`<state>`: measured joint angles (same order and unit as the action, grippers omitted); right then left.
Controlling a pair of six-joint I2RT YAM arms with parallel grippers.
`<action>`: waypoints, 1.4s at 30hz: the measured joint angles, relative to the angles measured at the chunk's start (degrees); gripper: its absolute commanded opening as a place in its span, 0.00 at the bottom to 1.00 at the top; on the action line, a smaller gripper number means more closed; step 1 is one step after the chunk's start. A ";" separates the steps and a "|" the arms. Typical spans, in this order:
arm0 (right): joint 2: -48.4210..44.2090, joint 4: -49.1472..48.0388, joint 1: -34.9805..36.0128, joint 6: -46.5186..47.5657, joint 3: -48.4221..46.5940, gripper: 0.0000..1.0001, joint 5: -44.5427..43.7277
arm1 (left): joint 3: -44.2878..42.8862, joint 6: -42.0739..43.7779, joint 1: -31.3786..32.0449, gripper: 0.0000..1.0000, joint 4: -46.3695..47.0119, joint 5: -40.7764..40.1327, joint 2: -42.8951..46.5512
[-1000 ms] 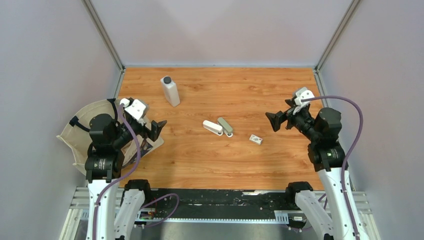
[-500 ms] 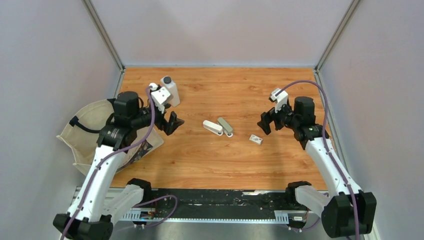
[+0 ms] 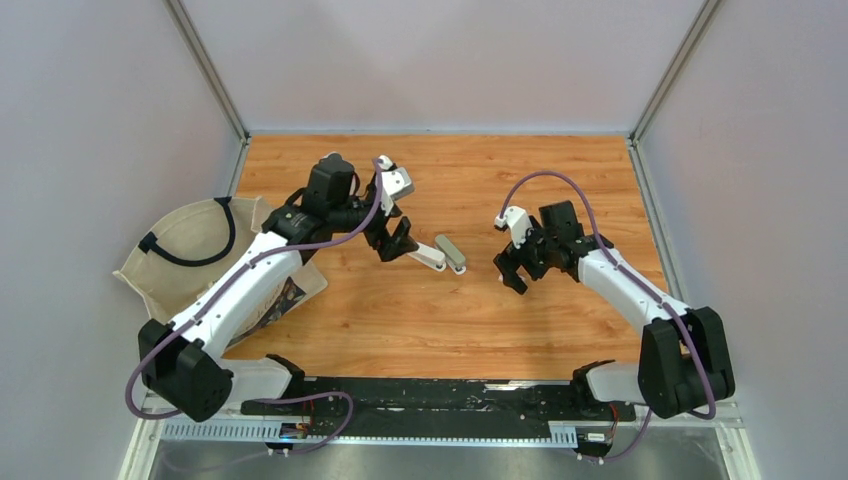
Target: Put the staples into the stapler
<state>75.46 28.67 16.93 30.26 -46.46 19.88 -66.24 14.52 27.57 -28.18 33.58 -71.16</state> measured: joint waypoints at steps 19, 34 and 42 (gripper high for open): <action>3.34 0.61 -0.11 7.93 0.70 0.81 -1.99 | -0.87 1.20 1.84 0.97 -2.54 1.18 -2.64; 9.27 -0.33 0.59 10.10 0.70 0.66 -2.34 | 1.09 2.45 1.92 0.97 -6.14 0.68 0.09; 10.14 -0.90 1.92 10.12 0.70 0.61 -3.32 | 1.92 2.34 1.92 0.97 -6.34 0.90 -0.76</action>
<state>85.60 27.77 18.85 40.38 -45.76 16.56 -64.31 16.86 29.50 -34.52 34.48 -71.92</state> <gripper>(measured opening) 0.597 0.965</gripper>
